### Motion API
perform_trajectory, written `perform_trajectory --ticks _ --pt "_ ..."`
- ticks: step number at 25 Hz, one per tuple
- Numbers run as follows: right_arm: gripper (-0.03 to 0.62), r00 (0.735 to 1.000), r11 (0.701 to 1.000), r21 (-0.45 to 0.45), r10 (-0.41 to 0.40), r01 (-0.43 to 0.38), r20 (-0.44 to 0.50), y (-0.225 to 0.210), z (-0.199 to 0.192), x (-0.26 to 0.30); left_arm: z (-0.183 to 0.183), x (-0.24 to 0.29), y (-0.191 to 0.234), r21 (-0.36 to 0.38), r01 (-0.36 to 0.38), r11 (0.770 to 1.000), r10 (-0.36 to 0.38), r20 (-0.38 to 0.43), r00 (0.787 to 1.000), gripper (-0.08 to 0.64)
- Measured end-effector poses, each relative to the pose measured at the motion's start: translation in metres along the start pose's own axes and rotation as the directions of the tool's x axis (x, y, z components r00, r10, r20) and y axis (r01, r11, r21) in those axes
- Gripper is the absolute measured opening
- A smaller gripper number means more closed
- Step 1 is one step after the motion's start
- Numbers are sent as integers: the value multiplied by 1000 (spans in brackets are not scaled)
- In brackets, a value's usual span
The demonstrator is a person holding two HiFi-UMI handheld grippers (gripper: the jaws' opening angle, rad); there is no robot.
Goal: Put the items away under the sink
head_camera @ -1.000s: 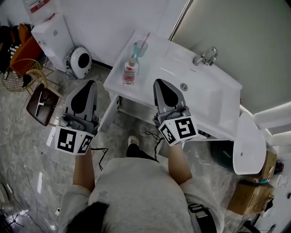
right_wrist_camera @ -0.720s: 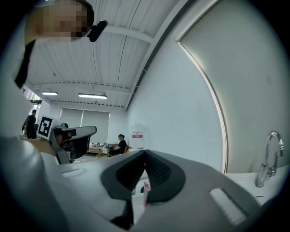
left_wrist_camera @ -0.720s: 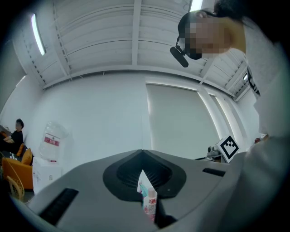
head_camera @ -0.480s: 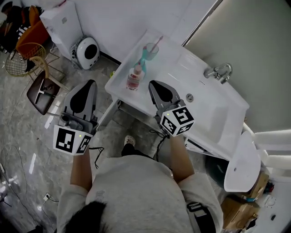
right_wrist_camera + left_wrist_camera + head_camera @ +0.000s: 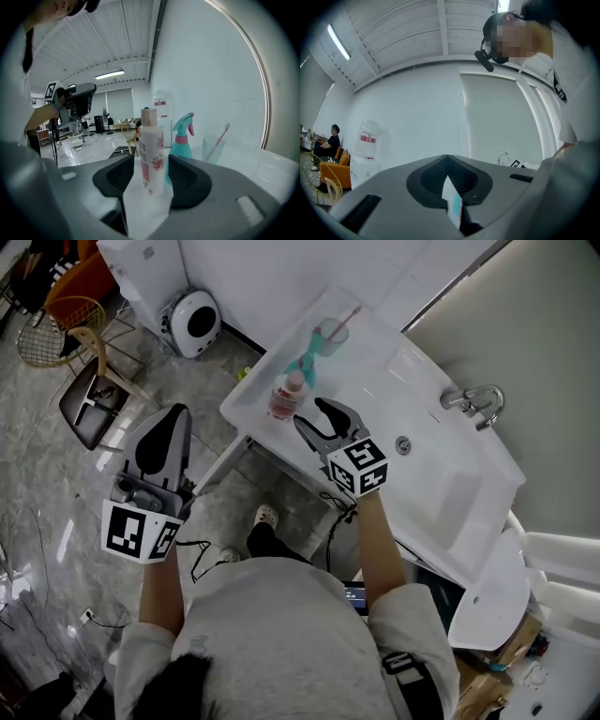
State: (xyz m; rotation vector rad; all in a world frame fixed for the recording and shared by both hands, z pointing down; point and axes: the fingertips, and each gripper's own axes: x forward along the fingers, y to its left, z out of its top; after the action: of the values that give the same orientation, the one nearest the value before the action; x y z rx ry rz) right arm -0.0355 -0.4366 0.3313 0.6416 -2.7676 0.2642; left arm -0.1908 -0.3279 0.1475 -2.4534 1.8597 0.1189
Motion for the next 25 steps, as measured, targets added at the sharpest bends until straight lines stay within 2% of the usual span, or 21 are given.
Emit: perform_trajectory --ticks 6,17,25 --pt "262 997 998 -28 60 -62 -45 -4 -19 29 -14 -4 2 -20 -33 999 32 -31 999 6" --pt "264 984 984 -71 155 -162 -89 0 -32 62 -22 -9 15 -7 -92 996 91 -65 994 6" --pt "264 983 984 -55 168 -172 -75 1 -36 77 -27 -10 20 -4 -114 994 113 -78 991 6"
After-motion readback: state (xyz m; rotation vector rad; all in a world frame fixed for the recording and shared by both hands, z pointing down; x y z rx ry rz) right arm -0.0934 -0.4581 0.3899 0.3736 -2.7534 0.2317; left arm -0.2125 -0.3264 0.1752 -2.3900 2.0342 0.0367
